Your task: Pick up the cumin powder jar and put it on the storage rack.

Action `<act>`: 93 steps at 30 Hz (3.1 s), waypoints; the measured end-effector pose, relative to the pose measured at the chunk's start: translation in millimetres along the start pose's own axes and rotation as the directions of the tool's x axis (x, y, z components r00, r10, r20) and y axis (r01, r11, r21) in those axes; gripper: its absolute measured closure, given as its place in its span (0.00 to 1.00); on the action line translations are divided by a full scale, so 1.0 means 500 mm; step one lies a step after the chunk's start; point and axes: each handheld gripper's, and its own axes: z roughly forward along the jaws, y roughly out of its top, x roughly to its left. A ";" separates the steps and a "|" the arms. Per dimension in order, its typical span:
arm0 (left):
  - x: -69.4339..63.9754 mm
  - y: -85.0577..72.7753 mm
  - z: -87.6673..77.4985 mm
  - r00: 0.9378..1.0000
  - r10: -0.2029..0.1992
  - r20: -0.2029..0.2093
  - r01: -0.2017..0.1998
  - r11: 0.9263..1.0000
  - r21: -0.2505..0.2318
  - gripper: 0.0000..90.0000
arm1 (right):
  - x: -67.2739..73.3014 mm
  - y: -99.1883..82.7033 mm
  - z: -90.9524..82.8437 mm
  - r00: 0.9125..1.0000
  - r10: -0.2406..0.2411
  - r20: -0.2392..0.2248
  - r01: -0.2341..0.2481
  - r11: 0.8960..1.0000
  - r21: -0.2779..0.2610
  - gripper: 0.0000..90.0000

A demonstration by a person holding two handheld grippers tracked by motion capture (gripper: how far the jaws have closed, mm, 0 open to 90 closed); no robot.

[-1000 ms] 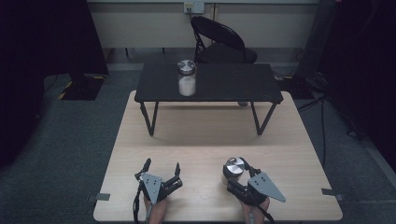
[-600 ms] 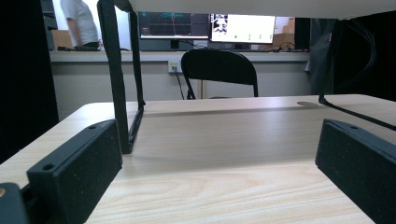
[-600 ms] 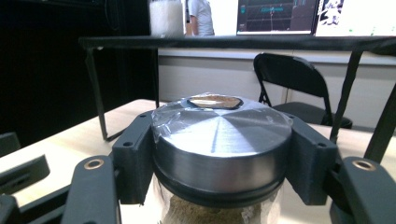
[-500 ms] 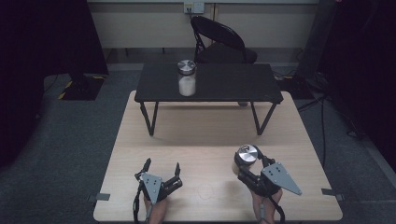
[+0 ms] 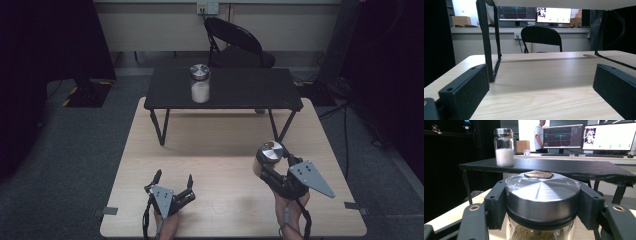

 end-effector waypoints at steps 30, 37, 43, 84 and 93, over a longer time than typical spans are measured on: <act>-0.003 0.000 0.000 1.000 0.000 -0.010 0.000 1.000 0.000 0.00 | -0.028 0.217 0.168 0.998 -0.061 0.000 0.061 0.998 -0.017 0.39; -0.004 0.000 0.000 1.000 0.000 -0.013 0.000 1.000 0.000 0.00 | -0.050 0.236 0.233 0.999 -0.044 -0.002 0.044 0.999 0.008 0.39; -0.005 0.000 0.000 1.000 0.000 -0.015 0.000 1.000 0.000 0.00 | -0.063 0.239 0.288 0.999 -0.045 -0.012 0.045 0.999 0.020 0.39; -0.008 0.000 -0.001 1.000 -0.001 -0.023 0.001 1.000 0.000 0.00 | -0.059 0.164 0.466 0.998 -0.059 -0.011 0.059 0.996 0.070 0.38; -0.008 0.000 -0.001 1.000 -0.001 -0.023 0.001 1.000 0.001 0.00 | -0.064 0.160 0.466 0.998 -0.062 -0.018 0.063 0.996 0.063 0.38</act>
